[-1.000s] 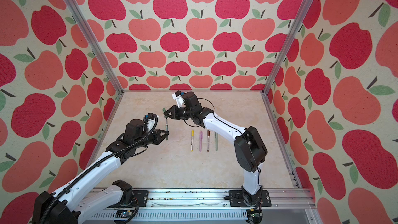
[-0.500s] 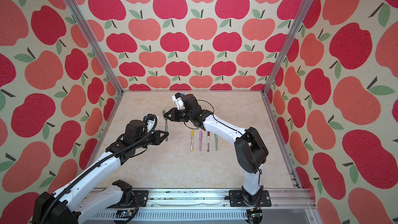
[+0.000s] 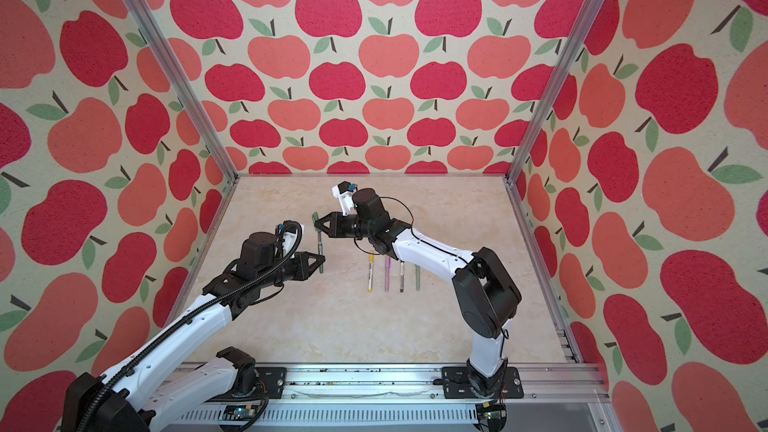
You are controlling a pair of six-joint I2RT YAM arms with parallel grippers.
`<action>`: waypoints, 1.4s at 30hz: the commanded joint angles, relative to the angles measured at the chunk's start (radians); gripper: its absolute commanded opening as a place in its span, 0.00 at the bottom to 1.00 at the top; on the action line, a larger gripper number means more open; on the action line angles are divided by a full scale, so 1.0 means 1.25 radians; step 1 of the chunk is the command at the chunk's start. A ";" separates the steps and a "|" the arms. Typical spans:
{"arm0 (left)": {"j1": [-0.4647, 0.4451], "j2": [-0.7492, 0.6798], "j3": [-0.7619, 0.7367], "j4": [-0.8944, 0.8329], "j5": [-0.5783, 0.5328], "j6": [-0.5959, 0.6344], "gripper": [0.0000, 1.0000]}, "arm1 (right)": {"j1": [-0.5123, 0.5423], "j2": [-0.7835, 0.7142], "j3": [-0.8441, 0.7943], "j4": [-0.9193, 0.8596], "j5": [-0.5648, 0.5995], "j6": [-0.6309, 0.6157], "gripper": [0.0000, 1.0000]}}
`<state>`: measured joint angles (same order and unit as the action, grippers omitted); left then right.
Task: Insert the pens into the pen caps
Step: 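Push the green cap down over the pen tip with the right gripper, then press the green cap farther onto the pen held by the left gripper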
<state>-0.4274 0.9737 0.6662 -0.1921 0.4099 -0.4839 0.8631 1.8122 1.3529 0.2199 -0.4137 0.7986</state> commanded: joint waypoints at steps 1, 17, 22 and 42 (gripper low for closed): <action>0.007 -0.021 0.001 0.042 -0.011 -0.009 0.00 | 0.026 -0.010 -0.025 0.038 -0.016 0.017 0.05; 0.019 -0.055 -0.009 0.072 -0.041 -0.003 0.00 | 0.036 -0.015 -0.041 0.058 -0.011 0.034 0.05; 0.023 -0.062 -0.008 0.078 -0.040 0.001 0.00 | 0.037 -0.016 -0.046 0.070 -0.017 0.039 0.05; 0.024 -0.077 -0.024 0.141 -0.035 -0.001 0.00 | 0.037 -0.010 -0.091 0.184 -0.059 0.104 0.05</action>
<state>-0.4099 0.8936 0.6281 -0.1520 0.3958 -0.4911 0.8883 1.8103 1.2732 0.4721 -0.4141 0.9005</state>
